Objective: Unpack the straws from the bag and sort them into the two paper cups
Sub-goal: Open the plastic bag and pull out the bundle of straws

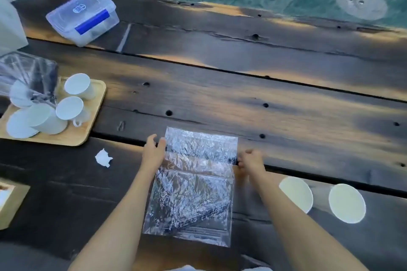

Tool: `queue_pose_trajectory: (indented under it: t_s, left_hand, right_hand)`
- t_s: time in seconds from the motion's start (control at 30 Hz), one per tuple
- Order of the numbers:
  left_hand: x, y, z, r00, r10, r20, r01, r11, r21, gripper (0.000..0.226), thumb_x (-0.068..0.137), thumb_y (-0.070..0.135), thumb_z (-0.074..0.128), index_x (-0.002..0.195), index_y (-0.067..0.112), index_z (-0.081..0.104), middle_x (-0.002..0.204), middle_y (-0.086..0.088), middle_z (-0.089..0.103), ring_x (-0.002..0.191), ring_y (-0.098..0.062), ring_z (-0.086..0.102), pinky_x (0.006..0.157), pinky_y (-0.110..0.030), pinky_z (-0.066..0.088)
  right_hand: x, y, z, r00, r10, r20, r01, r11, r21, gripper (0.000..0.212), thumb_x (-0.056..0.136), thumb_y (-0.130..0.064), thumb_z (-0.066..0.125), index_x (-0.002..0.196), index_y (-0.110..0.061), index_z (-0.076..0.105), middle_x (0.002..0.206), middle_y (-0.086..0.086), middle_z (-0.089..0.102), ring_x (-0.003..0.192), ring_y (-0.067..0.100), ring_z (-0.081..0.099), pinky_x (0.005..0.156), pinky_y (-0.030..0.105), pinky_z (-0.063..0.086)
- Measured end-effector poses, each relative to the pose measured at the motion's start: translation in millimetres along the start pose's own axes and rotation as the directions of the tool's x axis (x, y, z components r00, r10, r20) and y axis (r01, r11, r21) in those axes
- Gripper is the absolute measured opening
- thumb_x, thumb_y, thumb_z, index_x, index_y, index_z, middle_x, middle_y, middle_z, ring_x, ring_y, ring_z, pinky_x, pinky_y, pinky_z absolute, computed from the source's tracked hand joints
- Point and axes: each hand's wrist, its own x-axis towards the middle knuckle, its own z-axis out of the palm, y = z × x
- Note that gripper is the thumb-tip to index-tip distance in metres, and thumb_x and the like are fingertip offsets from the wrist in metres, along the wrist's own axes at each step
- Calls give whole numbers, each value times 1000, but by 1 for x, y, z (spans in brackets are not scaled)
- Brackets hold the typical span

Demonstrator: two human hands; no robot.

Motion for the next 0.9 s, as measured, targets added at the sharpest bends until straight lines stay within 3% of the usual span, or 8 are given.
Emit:
queue_pose_trajectory:
  t_s: [0.17,0.23,0.3,0.4,0.5,0.67,0.8,0.9]
  left_hand:
    - [14,4,6,997,-75,-21,75,997,12,50,100,24,48,147,15,35,135,-6,52,85,-19,54,72,-34,43]
    - [14,1,4,995,-75,-68,74,997,-15,44,97,18,54,140,13,46,129,-9,59,85,-21,59,70,-35,49]
    - [11,1,0,995,-61,-74,59,998,-29,32,95,16,55,127,13,59,123,-10,64,96,-26,63,82,-40,54]
    - [-11,2,-10,999,36,-37,-41,989,-144,17,95,11,53,105,14,68,108,-7,69,95,-21,61,81,-34,51]
    - [-45,0,-23,989,146,-32,-150,962,-227,14,94,15,58,90,10,70,85,-5,65,76,-19,54,66,-29,42]
    - [-89,-21,-45,978,190,-88,-210,903,-376,26,90,14,53,64,12,58,68,-8,51,70,-21,45,74,-40,37]
    - [-130,-34,-56,973,217,-78,-226,828,-514,31,91,4,53,62,13,62,67,-8,61,77,-27,56,78,-42,45]
    - [-166,-39,-59,962,273,-21,-232,773,-591,24,97,1,53,77,8,63,81,-19,65,75,-30,63,71,-32,53]
  right_hand:
    - [9,14,13,997,50,60,-49,999,-20,10,77,-18,58,70,-12,59,67,10,59,60,23,51,49,29,34]
    - [-2,9,11,1000,0,19,0,1000,-3,19,79,-11,60,60,-11,61,63,10,64,58,25,54,54,34,41]
    - [-20,-1,4,999,-52,2,51,999,15,26,82,-9,63,56,-11,61,55,6,64,56,24,58,62,36,48]
    - [-53,-14,-9,984,-171,56,168,984,60,30,90,-13,63,60,-13,59,57,1,58,56,13,52,58,19,44]
    - [-85,-16,-20,955,-265,136,241,956,167,23,90,-22,63,69,-14,63,69,3,58,70,16,51,70,29,40]
    - [-147,-4,-46,902,-379,205,312,903,296,36,96,-20,57,61,-17,50,66,5,44,69,18,41,72,36,32]
    - [-185,29,-70,885,-430,178,369,882,294,48,97,-17,57,50,-21,48,56,-15,49,62,7,46,69,30,35]
    - [-211,50,-82,893,-418,167,330,860,388,38,89,-24,66,55,-21,49,60,-2,46,64,17,46,63,30,38]
